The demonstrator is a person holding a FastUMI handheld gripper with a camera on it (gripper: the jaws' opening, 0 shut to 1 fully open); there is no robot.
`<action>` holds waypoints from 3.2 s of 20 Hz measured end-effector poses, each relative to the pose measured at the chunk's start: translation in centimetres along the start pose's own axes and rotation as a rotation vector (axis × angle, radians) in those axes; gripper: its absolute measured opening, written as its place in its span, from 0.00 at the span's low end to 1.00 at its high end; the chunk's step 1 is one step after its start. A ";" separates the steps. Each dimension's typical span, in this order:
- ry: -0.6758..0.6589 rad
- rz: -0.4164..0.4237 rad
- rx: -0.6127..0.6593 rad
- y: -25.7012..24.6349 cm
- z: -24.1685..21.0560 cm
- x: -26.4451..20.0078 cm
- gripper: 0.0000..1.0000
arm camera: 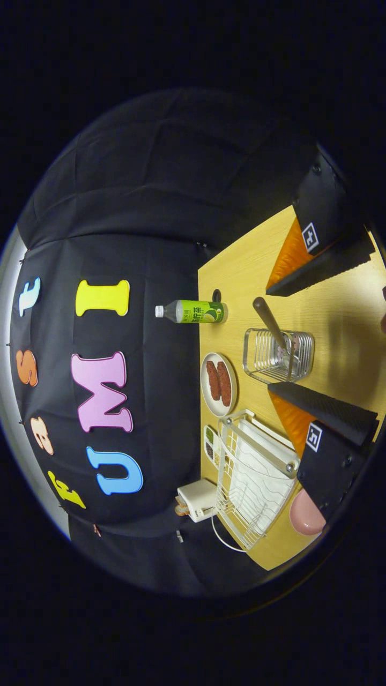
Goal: Take the plate from the dish rack, then take the spoon from the basket and place it into the plate.
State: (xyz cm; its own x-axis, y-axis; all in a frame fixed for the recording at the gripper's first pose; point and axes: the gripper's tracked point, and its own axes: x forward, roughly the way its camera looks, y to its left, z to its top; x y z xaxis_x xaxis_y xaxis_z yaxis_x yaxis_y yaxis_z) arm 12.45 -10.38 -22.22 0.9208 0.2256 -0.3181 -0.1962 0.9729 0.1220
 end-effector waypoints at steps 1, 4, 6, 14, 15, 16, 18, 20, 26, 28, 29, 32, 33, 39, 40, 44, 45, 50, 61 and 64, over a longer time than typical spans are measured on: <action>-0.007 0.003 0.010 -0.3 0.0 0.8 0.98; -0.041 -0.001 0.015 -1.1 0.7 3.1 0.98; -0.045 0.014 0.026 -0.9 0.5 4.3 0.98; 0.004 0.096 -0.011 1.2 -1.3 6.6 0.77; 0.005 0.112 -0.017 1.7 -1.3 6.5 0.76; 0.004 0.118 -0.030 2.1 -1.2 6.5 0.71; -0.010 0.124 -0.052 2.4 -1.0 6.7 0.58; -0.001 0.127 -0.069 2.8 -1.4 6.8 0.45; 0.049 0.139 -0.085 3.8 -2.1 7.3 0.23; 0.032 0.146 -0.117 4.2 -1.5 7.3 0.20; 0.028 0.152 -0.119 4.5 -1.3 7.2 0.19; 0.002 0.149 -0.116 4.7 0.4 7.1 0.19; -0.011 0.145 -0.113 4.8 1.3 7.1 0.19; -0.085 0.131 -0.109 5.0 7.9 4.7 0.19; -0.096 0.136 -0.116 5.2 8.9 3.9 0.18; -0.099 0.169 -0.156 7.2 11.0 0.3 0.18; -0.091 0.177 -0.156 8.2 11.1 -0.7 0.18; -0.073 0.258 -0.131 15.1 10.9 -5.3 0.18; 0.092 0.474 -0.011 31.7 0.4 -7.0 0.18; 0.176 0.489 0.030 33.8 -3.2 -6.1 0.18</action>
State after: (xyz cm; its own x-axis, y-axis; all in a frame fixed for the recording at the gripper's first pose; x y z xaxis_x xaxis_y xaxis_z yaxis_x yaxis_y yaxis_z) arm -0.86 21.29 -19.19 0.6531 0.6606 -0.3702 -0.5769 0.7507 0.3219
